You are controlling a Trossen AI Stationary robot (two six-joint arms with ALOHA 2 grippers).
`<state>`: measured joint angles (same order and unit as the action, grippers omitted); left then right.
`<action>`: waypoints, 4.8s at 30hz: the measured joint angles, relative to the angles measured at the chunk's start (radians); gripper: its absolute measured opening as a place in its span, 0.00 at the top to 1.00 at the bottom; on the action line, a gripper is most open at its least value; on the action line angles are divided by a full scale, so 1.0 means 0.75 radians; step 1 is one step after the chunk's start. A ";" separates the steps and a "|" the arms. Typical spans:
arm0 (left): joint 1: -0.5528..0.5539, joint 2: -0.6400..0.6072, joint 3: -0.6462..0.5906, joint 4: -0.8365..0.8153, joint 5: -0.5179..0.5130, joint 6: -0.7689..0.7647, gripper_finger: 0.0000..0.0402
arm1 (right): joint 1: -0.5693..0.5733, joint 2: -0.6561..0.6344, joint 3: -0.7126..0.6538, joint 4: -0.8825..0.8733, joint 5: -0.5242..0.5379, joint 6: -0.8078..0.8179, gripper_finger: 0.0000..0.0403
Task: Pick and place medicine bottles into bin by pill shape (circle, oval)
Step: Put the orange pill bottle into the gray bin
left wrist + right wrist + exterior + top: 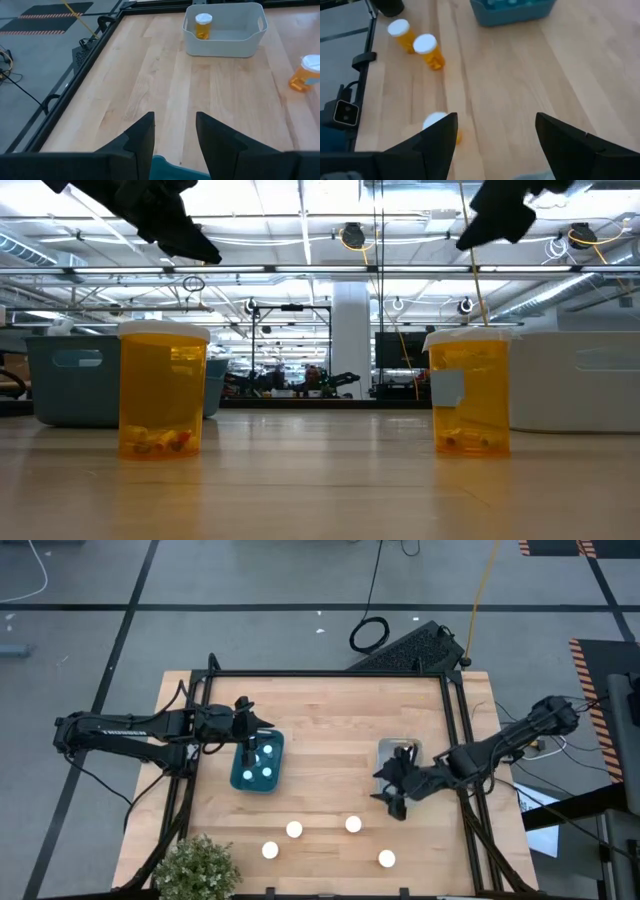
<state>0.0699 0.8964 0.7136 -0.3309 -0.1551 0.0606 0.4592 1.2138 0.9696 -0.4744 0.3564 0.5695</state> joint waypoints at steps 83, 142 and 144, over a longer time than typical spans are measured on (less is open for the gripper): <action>-1.120 0.569 0.178 -0.244 -0.181 -0.786 0.63 | 0.254 0.405 0.239 0.138 0.259 -0.118 0.35; -1.112 1.049 0.713 -0.535 -0.043 -0.889 0.20 | 0.307 0.405 0.239 0.157 0.258 -0.121 0.35; -1.117 1.049 0.713 -0.538 -0.035 -0.896 0.20 | 0.307 0.404 0.239 0.147 0.257 -0.125 0.35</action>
<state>-0.7677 1.6833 1.2480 -0.7347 -0.1811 -0.6117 0.6891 1.5172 1.1488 -0.3644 0.5491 0.4758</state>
